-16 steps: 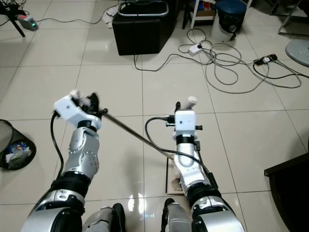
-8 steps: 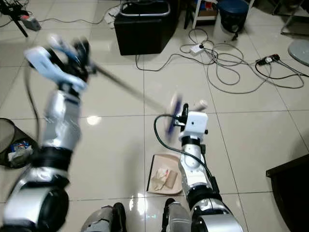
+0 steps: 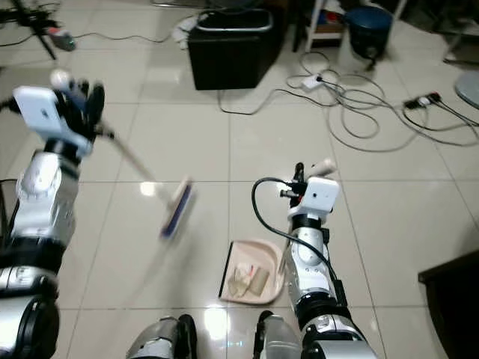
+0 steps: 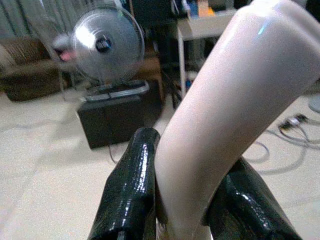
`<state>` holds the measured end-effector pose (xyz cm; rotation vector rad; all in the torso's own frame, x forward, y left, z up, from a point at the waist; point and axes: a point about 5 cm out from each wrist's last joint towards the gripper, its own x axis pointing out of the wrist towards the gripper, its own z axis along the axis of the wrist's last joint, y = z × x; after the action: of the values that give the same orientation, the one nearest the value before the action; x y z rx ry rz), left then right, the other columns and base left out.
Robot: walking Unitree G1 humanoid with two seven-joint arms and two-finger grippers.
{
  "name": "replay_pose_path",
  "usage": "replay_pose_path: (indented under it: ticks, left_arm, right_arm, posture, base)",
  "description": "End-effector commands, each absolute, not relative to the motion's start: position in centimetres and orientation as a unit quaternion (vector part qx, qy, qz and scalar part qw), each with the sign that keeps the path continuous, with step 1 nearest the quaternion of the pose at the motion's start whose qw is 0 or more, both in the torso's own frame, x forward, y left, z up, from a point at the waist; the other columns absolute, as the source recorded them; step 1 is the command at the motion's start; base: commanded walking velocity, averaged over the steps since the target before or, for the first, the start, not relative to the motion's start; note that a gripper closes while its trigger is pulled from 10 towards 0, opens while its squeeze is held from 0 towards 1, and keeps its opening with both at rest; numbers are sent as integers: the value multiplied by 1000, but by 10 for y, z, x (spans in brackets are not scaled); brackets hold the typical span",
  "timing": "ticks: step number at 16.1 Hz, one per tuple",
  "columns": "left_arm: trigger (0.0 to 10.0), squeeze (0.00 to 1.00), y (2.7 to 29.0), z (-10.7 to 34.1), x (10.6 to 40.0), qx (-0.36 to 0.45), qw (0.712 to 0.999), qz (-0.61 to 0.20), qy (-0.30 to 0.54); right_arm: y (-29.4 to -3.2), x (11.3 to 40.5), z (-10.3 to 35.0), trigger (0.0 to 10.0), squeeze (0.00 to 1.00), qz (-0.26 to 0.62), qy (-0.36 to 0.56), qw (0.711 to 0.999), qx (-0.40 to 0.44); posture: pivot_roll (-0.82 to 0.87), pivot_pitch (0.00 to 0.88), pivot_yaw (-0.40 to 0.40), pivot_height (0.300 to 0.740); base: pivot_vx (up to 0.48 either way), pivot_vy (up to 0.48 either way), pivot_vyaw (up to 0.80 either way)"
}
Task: Sweep floor
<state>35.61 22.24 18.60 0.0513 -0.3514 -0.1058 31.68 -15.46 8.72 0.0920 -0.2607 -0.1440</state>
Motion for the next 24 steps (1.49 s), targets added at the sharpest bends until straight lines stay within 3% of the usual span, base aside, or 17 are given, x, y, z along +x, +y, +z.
replay_pose_path:
  ticks: [1,5,9,11,16,24]
  left_arm:
    - [10000,0,221,168,350,41,988,-51,-140]
    - [10000,0,236,114,318,53,997,18,-55]
    - [10000,0,233,100,297,79,996,38,-32]
    - [10000,0,234,98,284,90,994,55,-32]
    - [10000,0,220,113,280,100,993,39,-56]
    - [10000,0,208,121,287,96,993,36,-56]
  right_arm:
    - [-159,320,106,10000,0,-76,-173,980,64]
    - [-162,328,137,10000,0,-43,-165,980,106]
    - [-165,331,170,10000,0,-24,-170,975,140]
    - [-165,336,208,10000,0,-8,-196,966,166]
    - [-165,341,244,10000,0,1,-187,967,175]
    - [-166,342,251,10000,0,-13,-166,965,202]
  posture:
    - [-39,54,48,740]
    - [-57,10,22,740]
    - [-38,0,9,740]
    - [-31,0,12,740]
    - [-22,0,0,740]
    - [-24,0,2,740]
  base:
    - [0,0,0]
    - [0,0,0]
    - [0,0,167]
    - [0,0,800]
    - [0,0,800]
    - [184,0,800]
